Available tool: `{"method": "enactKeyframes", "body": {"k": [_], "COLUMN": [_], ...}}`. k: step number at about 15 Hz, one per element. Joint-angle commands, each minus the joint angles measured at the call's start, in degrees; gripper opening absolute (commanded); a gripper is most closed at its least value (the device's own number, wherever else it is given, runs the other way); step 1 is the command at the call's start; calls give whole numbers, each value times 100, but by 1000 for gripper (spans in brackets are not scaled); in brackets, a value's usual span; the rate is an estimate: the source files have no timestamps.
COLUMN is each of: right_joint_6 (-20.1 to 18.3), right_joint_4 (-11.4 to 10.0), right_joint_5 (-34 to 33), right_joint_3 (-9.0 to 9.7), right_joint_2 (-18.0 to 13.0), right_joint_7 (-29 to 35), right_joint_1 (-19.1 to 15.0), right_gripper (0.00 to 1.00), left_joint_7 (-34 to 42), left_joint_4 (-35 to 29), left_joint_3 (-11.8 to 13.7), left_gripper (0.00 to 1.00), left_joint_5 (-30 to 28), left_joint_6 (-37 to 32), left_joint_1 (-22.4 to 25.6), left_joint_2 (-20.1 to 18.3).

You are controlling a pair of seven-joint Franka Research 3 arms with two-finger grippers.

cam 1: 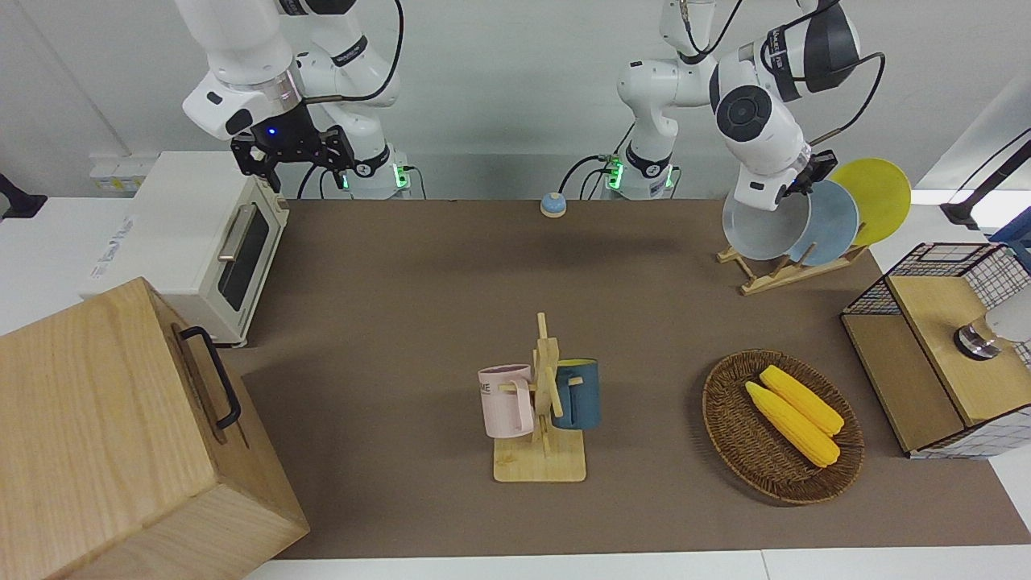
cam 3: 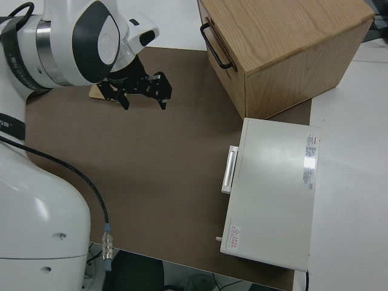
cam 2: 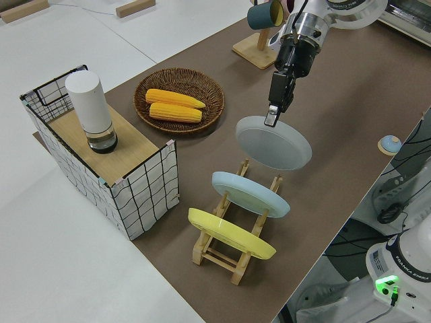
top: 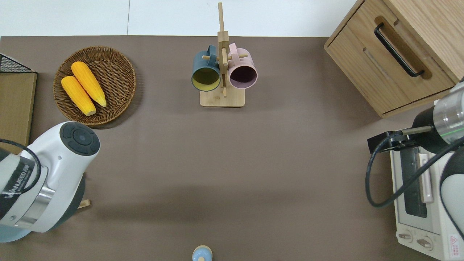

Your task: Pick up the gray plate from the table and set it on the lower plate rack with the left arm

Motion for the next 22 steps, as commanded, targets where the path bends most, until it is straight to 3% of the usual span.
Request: {"method": "enactKeyframes", "body": {"k": [1, 5, 13, 14, 17, 18, 19, 20, 21, 22], "right_joint_6": [-64, -72, -63, -63, -63, -72, -64, -63, -63, -72], "right_joint_4": [42, 34, 42, 42, 42, 42, 34, 42, 42, 42], "right_joint_5": [-28, -28, -28, -28, -28, -37, -37, -28, -37, -28], "right_joint_3": [122, 122, 122, 122, 113, 122, 113, 122, 122, 122], "right_joint_2": [-12, -12, -12, -12, -12, -12, -12, -12, -20, -12], "right_joint_7": [68, 68, 68, 68, 68, 68, 68, 68, 68, 68], "right_joint_1": [-135, -135, -135, -135, -135, -135, -135, -135, -135, -135], "right_gripper": [983, 983, 983, 983, 983, 983, 983, 983, 983, 983], "left_joint_7": [-416, -899, -1050, -1050, -1050, -1033, -1024, -1015, -1006, -1006], "left_joint_4": [-234, -322, -480, -480, -480, -480, -480, -480, -480, -471], "left_joint_3": [-5, -5, -5, -5, -5, -5, -5, -5, -5, -5], "left_gripper": [0, 0, 0, 41, 352, 579, 683, 708, 901, 988], "left_joint_5": [211, 211, 105, 105, 105, 105, 105, 105, 105, 105], "left_joint_6": [-28, 113, 333, 333, 333, 333, 333, 324, 324, 333], "left_joint_1": [-47, -38, -12, -12, -12, -12, -12, -21, -12, -12], "left_joint_2": [42, 297, 403, 412, 482, 482, 474, 473, 473, 465]}}
